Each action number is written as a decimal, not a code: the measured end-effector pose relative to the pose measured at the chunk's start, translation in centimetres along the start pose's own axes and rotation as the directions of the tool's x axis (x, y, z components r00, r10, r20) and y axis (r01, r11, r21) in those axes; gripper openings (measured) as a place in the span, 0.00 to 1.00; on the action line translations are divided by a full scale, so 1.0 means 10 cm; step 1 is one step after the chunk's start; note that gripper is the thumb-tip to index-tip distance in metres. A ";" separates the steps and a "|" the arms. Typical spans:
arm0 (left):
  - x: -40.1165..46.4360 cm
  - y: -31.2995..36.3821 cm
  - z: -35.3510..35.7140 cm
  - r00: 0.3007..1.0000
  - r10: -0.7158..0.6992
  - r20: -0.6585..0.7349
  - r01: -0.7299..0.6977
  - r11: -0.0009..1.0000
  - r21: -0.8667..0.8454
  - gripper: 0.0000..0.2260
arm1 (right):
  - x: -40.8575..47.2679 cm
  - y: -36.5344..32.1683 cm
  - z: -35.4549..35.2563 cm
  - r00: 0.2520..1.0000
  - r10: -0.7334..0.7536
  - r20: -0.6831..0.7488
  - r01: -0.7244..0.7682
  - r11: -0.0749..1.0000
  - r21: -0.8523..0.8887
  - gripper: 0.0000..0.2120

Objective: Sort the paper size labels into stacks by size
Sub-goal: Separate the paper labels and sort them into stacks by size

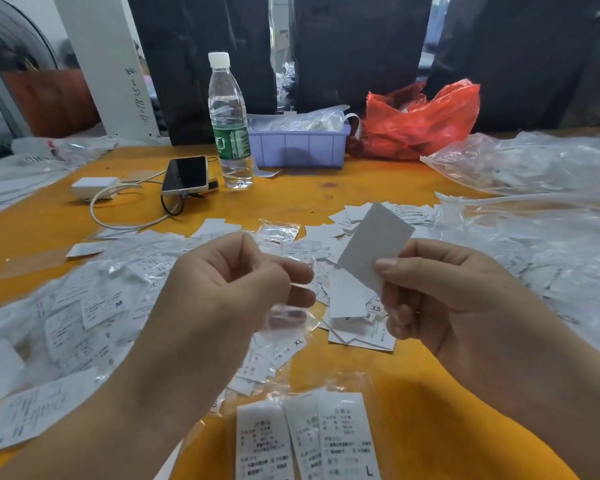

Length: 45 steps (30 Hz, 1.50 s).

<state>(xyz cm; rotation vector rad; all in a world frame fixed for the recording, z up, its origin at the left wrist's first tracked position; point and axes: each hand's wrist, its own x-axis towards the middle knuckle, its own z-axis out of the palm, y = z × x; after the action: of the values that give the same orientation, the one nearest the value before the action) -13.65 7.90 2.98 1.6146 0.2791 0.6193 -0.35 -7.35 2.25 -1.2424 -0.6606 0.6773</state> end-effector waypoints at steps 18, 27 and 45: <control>-0.01 -0.05 0.07 0.997 -0.032 0.064 0.026 0.996 0.088 0.08 | -0.09 -0.10 0.04 0.982 -0.188 -0.032 0.179 0.967 -0.181 0.04; -0.02 -0.12 0.05 0.998 0.018 0.068 -0.028 0.987 0.157 0.13 | -0.06 -0.08 0.00 0.985 -0.168 -0.029 0.167 0.985 -0.033 0.12; -0.05 -0.12 0.12 0.985 -0.010 0.172 -0.033 0.970 0.241 0.19 | -0.10 -0.10 0.08 0.965 -0.262 -0.001 0.252 0.930 -0.268 0.14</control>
<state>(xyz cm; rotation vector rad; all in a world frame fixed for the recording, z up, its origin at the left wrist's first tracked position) -13.25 6.79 1.63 1.8956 0.2239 0.4630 -1.50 -7.86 3.30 -1.3803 -0.8880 0.3533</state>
